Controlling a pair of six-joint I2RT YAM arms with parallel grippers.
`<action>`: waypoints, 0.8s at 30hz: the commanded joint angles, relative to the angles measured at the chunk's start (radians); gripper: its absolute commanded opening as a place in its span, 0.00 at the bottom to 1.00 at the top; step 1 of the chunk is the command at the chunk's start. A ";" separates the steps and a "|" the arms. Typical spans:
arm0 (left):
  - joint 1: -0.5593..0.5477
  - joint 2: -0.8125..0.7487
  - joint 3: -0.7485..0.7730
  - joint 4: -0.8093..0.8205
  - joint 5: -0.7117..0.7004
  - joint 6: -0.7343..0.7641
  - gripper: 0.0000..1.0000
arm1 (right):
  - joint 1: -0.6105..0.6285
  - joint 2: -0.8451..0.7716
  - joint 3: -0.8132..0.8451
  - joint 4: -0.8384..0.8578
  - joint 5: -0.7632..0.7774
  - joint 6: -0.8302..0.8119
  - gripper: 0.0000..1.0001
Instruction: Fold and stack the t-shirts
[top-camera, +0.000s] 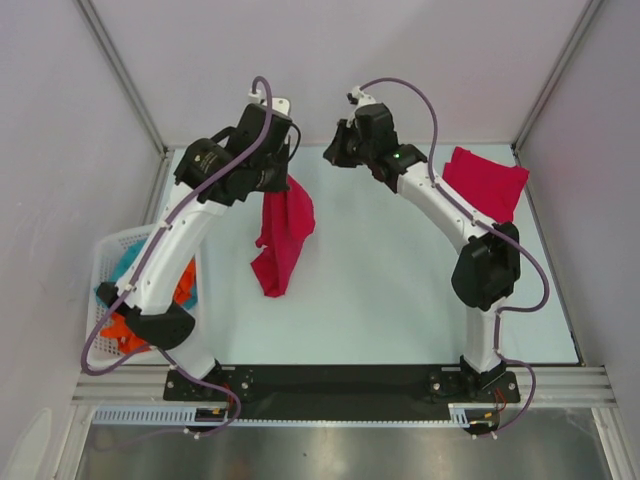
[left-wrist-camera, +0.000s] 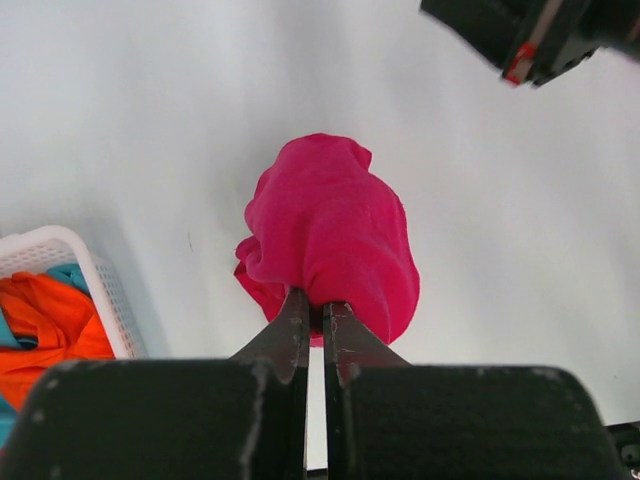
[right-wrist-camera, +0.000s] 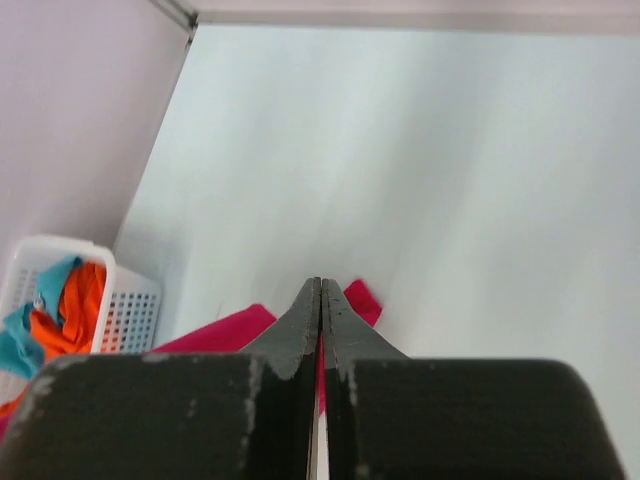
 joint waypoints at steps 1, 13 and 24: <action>0.017 -0.082 -0.037 0.015 -0.038 0.008 0.00 | -0.004 0.000 0.095 -0.041 0.043 -0.043 0.00; 0.041 0.062 0.199 0.027 0.005 0.008 0.00 | 0.012 -0.017 0.077 -0.089 0.041 -0.034 0.00; 0.084 0.111 0.282 0.085 -0.036 -0.084 0.00 | 0.019 -0.037 0.011 -0.089 0.008 -0.028 0.06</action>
